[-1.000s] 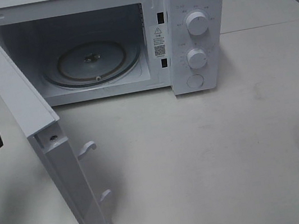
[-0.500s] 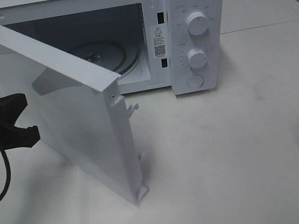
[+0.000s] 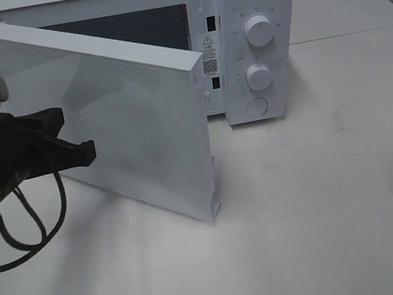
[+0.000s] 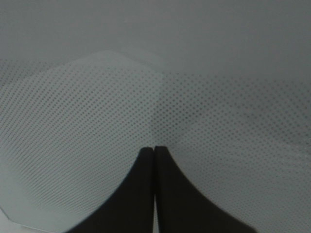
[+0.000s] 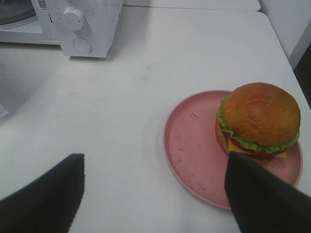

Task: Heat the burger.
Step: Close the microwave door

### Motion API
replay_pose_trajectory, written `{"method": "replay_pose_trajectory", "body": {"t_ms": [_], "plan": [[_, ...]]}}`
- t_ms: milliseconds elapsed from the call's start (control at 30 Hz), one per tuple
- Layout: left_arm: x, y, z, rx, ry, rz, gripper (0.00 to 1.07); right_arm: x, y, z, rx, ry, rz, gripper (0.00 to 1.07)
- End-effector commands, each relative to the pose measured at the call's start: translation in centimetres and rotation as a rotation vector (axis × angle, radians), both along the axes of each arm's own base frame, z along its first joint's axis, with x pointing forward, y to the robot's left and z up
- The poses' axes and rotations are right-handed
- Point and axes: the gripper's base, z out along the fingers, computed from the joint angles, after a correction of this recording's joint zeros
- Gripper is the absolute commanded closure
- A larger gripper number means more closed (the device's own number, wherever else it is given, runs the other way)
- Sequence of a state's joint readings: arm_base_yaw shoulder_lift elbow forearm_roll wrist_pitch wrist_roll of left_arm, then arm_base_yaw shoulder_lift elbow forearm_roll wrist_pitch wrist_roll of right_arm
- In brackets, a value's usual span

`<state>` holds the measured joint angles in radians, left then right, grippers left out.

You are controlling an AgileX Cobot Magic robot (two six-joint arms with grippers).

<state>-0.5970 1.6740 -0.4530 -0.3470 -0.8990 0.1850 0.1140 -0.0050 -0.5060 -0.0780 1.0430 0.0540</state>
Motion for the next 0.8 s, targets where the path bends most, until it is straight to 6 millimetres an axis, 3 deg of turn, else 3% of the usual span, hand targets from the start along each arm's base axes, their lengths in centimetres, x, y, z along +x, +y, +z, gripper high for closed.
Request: {"method": "replay_pose_trajectory", "body": {"t_ms": [33, 433, 800], "plan": [[1.0, -1.5, 0.3, -0.013, -0.020, 0.039, 1.07, -0.4, -0.1, 0.0, -0.002, -0.034, -0.007, 0.31], [4.3, -6.5, 0.9, 0.028, -0.028, 0.096, 1.07, -0.4, -0.1, 0.0, -0.002, -0.034, -0.007, 0.31], [7.2, -8.6, 1.6, 0.031, -0.031, 0.152, 1.07, -0.4, -0.1, 0.0, -0.002, -0.034, -0.007, 0.31]]}}
